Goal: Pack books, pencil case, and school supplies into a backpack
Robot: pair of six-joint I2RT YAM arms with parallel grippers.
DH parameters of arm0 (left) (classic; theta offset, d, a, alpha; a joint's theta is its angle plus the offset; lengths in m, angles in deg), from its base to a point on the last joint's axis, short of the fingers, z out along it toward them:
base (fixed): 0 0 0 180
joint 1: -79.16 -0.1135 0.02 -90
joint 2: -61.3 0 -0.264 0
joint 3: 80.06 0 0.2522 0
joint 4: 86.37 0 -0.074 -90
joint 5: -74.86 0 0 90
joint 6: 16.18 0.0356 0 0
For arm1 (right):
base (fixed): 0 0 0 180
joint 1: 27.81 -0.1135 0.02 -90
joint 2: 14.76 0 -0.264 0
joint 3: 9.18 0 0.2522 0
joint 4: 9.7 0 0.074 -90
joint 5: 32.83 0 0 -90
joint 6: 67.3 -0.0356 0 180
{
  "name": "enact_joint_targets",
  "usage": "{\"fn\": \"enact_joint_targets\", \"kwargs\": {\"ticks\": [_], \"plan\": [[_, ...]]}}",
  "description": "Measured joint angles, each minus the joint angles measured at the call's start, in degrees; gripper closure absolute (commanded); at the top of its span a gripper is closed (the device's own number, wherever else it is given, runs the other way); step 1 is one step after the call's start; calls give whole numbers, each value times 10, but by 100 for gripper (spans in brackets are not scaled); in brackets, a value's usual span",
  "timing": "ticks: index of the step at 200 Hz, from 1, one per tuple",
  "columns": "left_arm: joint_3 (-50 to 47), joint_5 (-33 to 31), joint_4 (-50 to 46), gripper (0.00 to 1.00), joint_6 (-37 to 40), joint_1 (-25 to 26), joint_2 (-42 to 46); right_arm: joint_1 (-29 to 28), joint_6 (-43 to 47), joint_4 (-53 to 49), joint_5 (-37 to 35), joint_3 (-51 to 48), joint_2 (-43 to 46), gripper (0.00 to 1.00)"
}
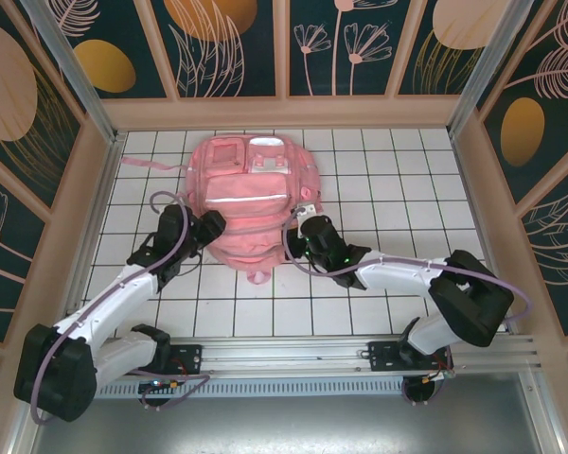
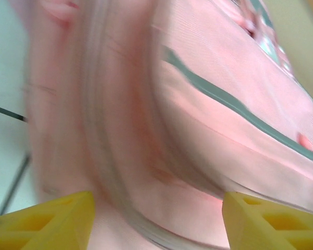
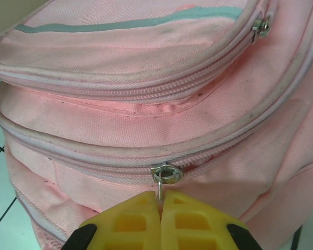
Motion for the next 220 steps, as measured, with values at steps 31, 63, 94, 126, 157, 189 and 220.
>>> {"fn": "enact_joint_targets", "kwargs": {"ticks": [31, 63, 94, 126, 157, 189, 220], "plan": [[0, 5, 27, 32, -43, 78, -4, -10, -4, 2, 0, 9, -9, 100], [7, -8, 66, 32, -84, 133, -47, -14, -4, 2, 0, 9, -9, 100], [25, -19, 104, 38, -125, 155, -112, -19, -4, 5, -1, 9, -9, 100], [35, -29, 136, 43, -164, 170, -173, -19, -4, 3, -2, 9, -9, 100], [40, -48, 147, 86, -192, 176, -186, -19, -4, -2, -14, 9, -9, 100], [49, -59, 148, 100, -210, 179, -189, -17, -3, -6, -20, 6, -9, 100], [49, -77, 128, 100, -204, 182, -164, -5, -1, 5, -9, -5, -4, 100]]}}
